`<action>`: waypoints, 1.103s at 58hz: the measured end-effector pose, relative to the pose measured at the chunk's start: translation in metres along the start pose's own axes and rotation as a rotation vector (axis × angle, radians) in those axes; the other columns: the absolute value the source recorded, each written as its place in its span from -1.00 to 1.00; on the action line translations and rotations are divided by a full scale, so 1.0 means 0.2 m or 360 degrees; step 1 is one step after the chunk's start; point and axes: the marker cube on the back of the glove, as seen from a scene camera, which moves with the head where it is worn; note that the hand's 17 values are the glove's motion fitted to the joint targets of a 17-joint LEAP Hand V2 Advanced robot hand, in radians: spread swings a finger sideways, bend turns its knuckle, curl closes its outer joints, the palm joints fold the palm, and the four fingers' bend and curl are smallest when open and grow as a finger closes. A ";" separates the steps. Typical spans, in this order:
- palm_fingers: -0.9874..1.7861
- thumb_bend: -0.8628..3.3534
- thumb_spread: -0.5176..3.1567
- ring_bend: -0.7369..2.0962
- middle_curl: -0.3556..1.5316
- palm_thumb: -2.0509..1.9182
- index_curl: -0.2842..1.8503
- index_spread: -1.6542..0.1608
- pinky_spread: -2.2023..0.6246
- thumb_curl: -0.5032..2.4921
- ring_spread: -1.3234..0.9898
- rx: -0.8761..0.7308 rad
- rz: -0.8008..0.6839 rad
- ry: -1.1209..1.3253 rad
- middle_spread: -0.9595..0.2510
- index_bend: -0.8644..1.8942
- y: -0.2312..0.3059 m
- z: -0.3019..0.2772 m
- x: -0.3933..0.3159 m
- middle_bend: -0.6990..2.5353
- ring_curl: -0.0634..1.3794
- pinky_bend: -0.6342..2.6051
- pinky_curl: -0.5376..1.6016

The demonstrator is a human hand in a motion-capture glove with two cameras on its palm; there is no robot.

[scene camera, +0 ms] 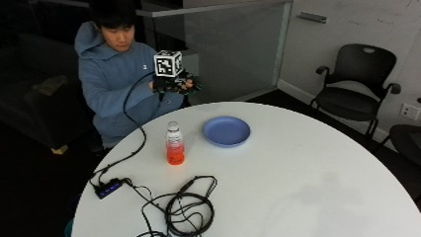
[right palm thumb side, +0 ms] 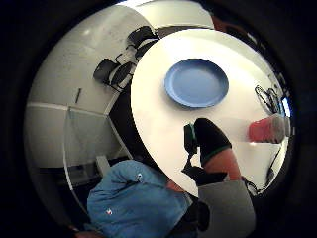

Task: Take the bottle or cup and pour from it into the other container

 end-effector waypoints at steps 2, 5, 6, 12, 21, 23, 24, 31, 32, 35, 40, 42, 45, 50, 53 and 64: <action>-0.12 -0.54 -0.18 -0.23 -0.40 0.37 -0.52 0.42 0.74 -0.46 0.31 0.0009 0.0008 0.0007 0.58 -0.26 0.01 -0.01 0.02 -0.45 -0.64 -0.31 -0.32; -0.12 -0.55 -0.17 -0.23 -0.39 0.37 -0.51 0.42 0.74 -0.45 0.31 0.0015 0.0024 0.0027 0.58 -0.26 0.02 -0.03 0.06 -0.45 -0.63 -0.31 -0.31; -0.12 -0.55 -0.17 -0.23 -0.39 0.38 -0.51 0.42 0.74 -0.45 0.31 0.0017 0.0028 0.0033 0.58 -0.26 0.03 -0.03 0.08 -0.45 -0.63 -0.30 -0.31; -0.13 -0.57 -0.16 -0.23 -0.37 0.38 -0.50 0.41 0.74 -0.43 0.31 0.0033 0.0078 0.0030 0.58 -0.26 0.09 -0.06 0.19 -0.45 -0.61 -0.30 -0.31; -0.14 -0.59 -0.16 -0.22 -0.35 0.39 -0.49 0.41 0.74 -0.41 0.31 0.0130 0.0122 0.0045 0.58 -0.26 0.18 -0.07 0.36 -0.45 -0.59 -0.30 -0.30; -0.14 -0.60 -0.16 -0.22 -0.35 0.39 -0.49 0.41 0.74 -0.41 0.31 0.0155 0.0133 0.0063 0.58 -0.26 0.21 -0.07 0.40 -0.45 -0.59 -0.30 -0.30; -0.14 -0.60 -0.16 -0.22 -0.35 0.40 -0.49 0.41 0.74 -0.41 0.31 0.0162 0.0141 0.0069 0.58 -0.26 0.22 -0.07 0.42 -0.45 -0.58 -0.30 -0.30; -0.14 -0.60 -0.16 -0.22 -0.33 0.39 -0.48 0.41 0.74 -0.40 0.31 0.0200 0.0195 0.0052 0.58 -0.26 0.30 -0.09 0.57 -0.45 -0.57 -0.30 -0.29; -0.14 -0.60 -0.16 -0.22 -0.33 0.39 -0.48 0.41 0.74 -0.40 0.31 0.0207 0.0204 0.0042 0.58 -0.26 0.31 -0.09 0.59 -0.45 -0.57 -0.30 -0.29; -0.14 -0.60 -0.15 -0.22 -0.33 0.39 -0.48 0.41 0.74 -0.40 0.31 0.0224 0.0231 0.0006 0.58 -0.26 0.35 -0.09 0.64 -0.45 -0.56 -0.29 -0.29; -0.14 -0.60 -0.16 -0.21 -0.32 0.39 -0.49 0.41 0.74 -0.40 0.31 0.0259 0.0279 -0.0030 0.58 -0.27 0.41 -0.09 0.77 -0.45 -0.56 -0.29 -0.28; -0.15 -0.60 -0.16 -0.20 -0.32 0.39 -0.49 0.41 0.74 -0.40 0.31 0.0273 0.0296 -0.0048 0.58 -0.27 0.42 -0.09 0.81 -0.45 -0.55 -0.29 -0.28; -0.15 -0.60 -0.16 -0.20 -0.31 0.38 -0.50 0.41 0.74 -0.40 0.31 0.0291 0.0318 -0.0084 0.58 -0.27 0.45 -0.08 0.86 -0.45 -0.54 -0.29 -0.28; -0.15 -0.60 -0.15 -0.19 -0.31 0.38 -0.50 0.41 0.74 -0.40 0.30 0.0333 0.0335 -0.0160 0.58 -0.27 0.49 -0.07 0.95 -0.45 -0.54 -0.29 -0.28; -0.15 -0.60 -0.16 -0.19 -0.30 0.37 -0.50 0.41 0.74 -0.40 0.30 0.0354 0.0338 -0.0226 0.58 -0.27 0.51 -0.05 0.99 -0.45 -0.54 -0.28 -0.27; -0.15 -0.60 -0.16 -0.18 -0.30 0.37 -0.50 0.41 0.74 -0.40 0.30 0.0429 0.0334 -0.0618 0.58 -0.27 0.54 0.05 1.13 -0.45 -0.52 -0.28 -0.27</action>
